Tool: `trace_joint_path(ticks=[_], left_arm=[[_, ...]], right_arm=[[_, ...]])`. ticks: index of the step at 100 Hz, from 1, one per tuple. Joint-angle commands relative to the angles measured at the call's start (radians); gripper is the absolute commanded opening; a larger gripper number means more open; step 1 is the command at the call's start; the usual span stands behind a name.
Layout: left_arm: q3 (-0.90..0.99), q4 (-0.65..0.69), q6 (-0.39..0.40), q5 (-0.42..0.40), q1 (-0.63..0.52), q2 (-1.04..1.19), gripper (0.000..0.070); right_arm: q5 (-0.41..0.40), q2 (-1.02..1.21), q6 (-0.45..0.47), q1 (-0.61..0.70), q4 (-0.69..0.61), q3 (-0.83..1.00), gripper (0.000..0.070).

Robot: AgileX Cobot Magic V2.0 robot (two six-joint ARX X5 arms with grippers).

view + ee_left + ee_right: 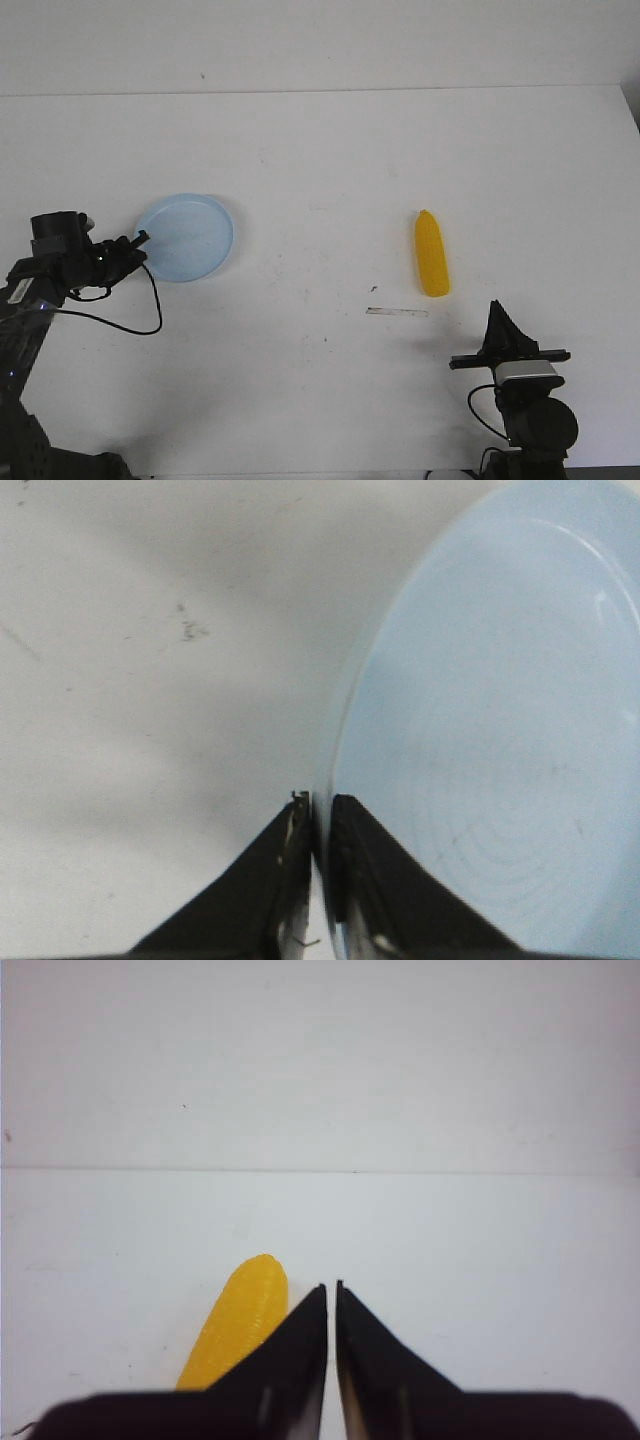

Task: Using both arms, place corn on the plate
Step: 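Push the blue plate with the left gripper toward the table center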

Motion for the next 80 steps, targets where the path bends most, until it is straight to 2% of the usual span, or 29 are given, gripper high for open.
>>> trace_joint_path(ticks=[1,44,66,80], left_arm=[[0.013,0.000,-0.010,0.006,-0.030,0.000,0.0001],[0.013,0.013,-0.032,-0.008,-0.442,0.050,0.0001],[0.013,0.039,-0.055,-0.021,-0.557,0.108,0.0001],[0.013,0.051,-0.059,-0.086,-0.573,0.120,0.0001]], right_arm=[[0.002,-0.001,0.003,0.002,0.010,-0.001,0.0015],[0.002,-0.001,0.003,0.002,0.010,-0.001,0.0015],[0.002,-0.001,0.003,0.002,0.010,-0.001,0.0015],[0.002,-0.001,0.003,0.002,0.010,-0.001,0.0015]])
